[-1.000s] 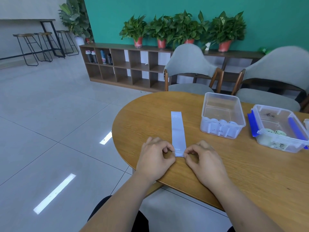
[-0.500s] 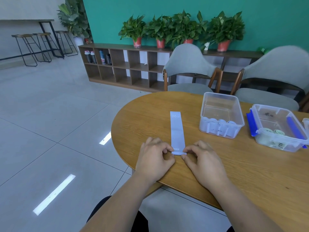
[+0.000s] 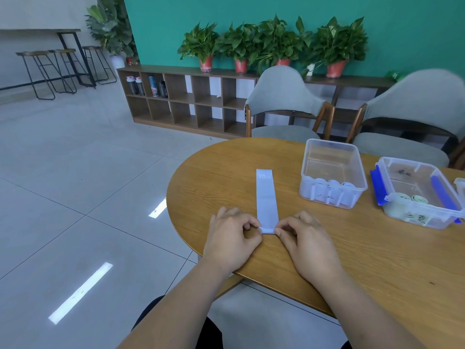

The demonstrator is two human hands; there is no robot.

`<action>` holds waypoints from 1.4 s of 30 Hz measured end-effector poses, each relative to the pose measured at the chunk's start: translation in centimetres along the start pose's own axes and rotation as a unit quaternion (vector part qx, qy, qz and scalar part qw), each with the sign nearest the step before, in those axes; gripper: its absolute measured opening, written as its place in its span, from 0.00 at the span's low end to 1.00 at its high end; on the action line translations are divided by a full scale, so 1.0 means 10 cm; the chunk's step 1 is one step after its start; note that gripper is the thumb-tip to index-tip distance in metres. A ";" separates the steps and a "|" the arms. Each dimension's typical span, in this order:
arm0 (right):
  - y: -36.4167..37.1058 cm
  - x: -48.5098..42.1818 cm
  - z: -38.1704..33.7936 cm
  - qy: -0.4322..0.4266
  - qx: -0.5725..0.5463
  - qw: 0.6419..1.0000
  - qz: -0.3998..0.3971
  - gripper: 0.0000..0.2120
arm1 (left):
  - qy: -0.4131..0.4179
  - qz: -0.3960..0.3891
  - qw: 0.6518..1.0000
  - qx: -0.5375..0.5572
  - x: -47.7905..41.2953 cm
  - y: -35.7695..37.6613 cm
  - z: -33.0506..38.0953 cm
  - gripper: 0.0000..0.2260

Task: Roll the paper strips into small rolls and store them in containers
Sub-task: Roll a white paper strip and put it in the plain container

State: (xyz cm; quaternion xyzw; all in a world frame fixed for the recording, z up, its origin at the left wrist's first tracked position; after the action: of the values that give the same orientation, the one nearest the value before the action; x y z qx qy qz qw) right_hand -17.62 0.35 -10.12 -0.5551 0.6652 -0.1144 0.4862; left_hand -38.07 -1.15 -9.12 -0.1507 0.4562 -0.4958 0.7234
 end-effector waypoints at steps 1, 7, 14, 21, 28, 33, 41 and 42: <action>0.00 0.00 -0.01 -0.002 0.007 1.000 0.001 0.01 | 0.000 -0.001 1.000 0.002 0.00 0.00 0.00 0.05; -0.02 0.00 -0.05 -0.007 0.007 1.000 0.007 0.04 | 0.008 -0.004 1.000 0.008 0.00 -0.01 0.00 0.04; 0.00 0.01 -0.01 -0.006 0.011 1.000 0.007 0.05 | 0.015 0.005 1.000 -0.012 0.01 0.01 0.00 0.04; 0.03 -0.03 0.01 -0.005 0.015 1.000 -0.002 0.02 | 0.031 -0.006 0.999 -0.021 0.00 0.01 -0.02 0.06; 0.02 -0.03 0.02 0.003 0.002 1.000 -0.005 0.01 | 0.023 -0.003 1.000 -0.006 0.00 0.01 -0.02 0.06; 0.03 -0.03 0.03 0.003 0.002 1.000 -0.004 0.02 | 0.015 -0.004 1.000 -0.007 0.00 0.02 -0.02 0.07; 0.01 -0.02 -0.01 -0.011 0.007 1.000 0.003 0.03 | 0.014 0.004 1.000 -0.008 0.00 0.02 -0.02 0.05; 0.01 -0.02 0.00 -0.010 0.005 1.000 0.002 0.03 | 0.015 0.004 1.000 -0.012 0.00 0.03 -0.02 0.06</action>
State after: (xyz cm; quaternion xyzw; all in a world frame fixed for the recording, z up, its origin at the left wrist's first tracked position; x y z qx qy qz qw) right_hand -17.70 0.55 -10.13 -0.5528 0.6605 -0.1109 0.4958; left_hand -38.05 -1.01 -9.40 -0.1504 0.4731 -0.4898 0.7167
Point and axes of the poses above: each hand's wrist, its own x-axis away from the middle knuckle, its own y-axis out of the palm, z = x × y, the point moved 1 cm from there along -x, towards the middle knuckle, and after that the axes turned 8 degrees about z, right-handed, at the moved point
